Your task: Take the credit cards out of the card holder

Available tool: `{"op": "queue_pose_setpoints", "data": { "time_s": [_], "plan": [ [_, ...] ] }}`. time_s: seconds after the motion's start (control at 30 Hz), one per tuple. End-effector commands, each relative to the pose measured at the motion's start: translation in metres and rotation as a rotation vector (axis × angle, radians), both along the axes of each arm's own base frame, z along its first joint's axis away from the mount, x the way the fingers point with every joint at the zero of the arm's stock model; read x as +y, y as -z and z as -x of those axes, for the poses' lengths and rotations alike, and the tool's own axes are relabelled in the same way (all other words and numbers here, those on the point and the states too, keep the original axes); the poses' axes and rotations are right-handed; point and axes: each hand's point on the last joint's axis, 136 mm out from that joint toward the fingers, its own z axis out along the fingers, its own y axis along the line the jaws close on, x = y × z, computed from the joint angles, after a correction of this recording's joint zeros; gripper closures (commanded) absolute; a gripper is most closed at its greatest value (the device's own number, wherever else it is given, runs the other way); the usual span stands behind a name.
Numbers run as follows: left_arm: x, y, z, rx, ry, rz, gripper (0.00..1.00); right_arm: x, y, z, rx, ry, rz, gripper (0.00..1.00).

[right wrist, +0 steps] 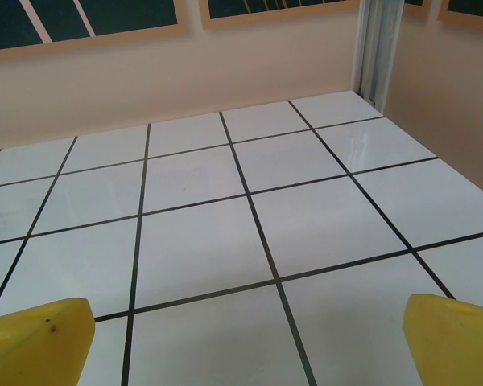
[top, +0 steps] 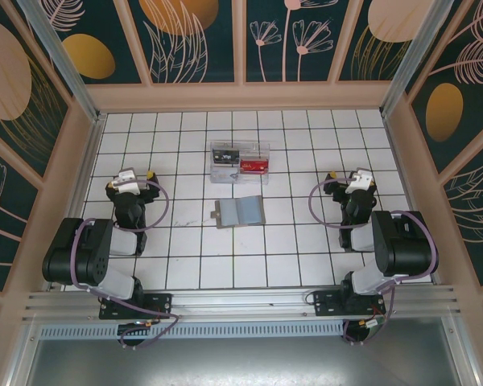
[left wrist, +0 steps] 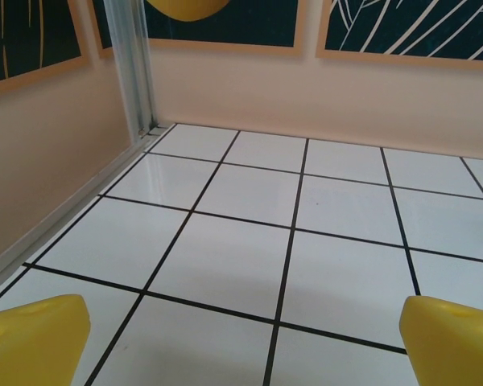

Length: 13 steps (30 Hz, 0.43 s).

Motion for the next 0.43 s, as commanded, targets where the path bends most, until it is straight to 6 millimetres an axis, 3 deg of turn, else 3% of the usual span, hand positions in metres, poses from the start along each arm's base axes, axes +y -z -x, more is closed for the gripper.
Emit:
{"op": "queue_pose_setpoints", "data": {
  "time_s": [0.0,0.4],
  "plan": [
    [-0.0011,-0.0137,-0.0015,-0.057,0.014,-0.006,0.01,0.0006,-0.0108,-0.0035,-0.046,-0.010,-0.023,0.01],
    [-0.0019,-0.0136,-0.0015,-0.055,0.019,-0.008,0.01,0.0005,-0.0112,-0.0037,-0.047,-0.010,-0.023,0.01]
  ]
}}
